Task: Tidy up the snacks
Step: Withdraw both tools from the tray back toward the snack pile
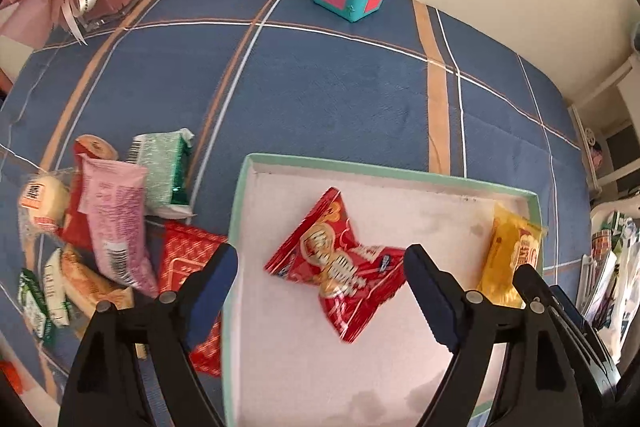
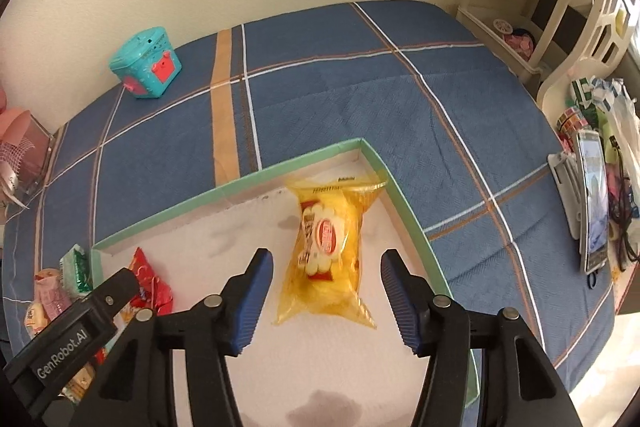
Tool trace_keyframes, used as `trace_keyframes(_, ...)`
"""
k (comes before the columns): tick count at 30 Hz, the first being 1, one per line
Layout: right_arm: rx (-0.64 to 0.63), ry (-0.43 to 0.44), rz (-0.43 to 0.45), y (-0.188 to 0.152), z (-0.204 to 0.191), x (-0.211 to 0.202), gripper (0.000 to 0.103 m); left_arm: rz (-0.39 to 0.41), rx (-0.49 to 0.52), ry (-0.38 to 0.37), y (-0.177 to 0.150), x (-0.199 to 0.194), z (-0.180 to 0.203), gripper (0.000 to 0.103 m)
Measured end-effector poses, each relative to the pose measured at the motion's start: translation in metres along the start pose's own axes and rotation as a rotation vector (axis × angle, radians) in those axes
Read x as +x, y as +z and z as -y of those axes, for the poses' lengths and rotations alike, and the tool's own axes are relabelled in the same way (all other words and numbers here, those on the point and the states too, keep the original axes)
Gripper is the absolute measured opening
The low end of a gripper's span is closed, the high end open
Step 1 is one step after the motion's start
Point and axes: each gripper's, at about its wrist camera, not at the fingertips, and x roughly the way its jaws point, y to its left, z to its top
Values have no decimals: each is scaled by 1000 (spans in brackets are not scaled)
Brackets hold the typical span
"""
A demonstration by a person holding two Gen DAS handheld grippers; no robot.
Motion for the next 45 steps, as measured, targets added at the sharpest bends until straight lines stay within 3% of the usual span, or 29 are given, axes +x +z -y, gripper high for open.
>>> trace_keyframes(4, -7, -12, -17, -7, -1, -5, 68, 28, 10, 54, -6, -14, -8, 86)
trace_keyframes(7, -21, -17, -27, -13, -4, -9, 77, 68, 18, 111, -13, -23, -18, 97)
trace_keyframes(17, -98, -29, -29, -37, -24, -19, 89, 149, 71, 309, -31, -26, -41, 98)
trace_keyframes(27, -149, -2, -44, -64, -43, -26, 90, 104, 40, 378, -54, -27, -71, 98)
trace_keyframes(33, -178, 2, -28, -79, -52, -34, 98, 85, 41, 421, -70, -31, -85, 98)
trace_keyframes(45, -200, 87, -5, -100, -69, -52, 103, 165, 2, 439, -82, -60, -118, 100)
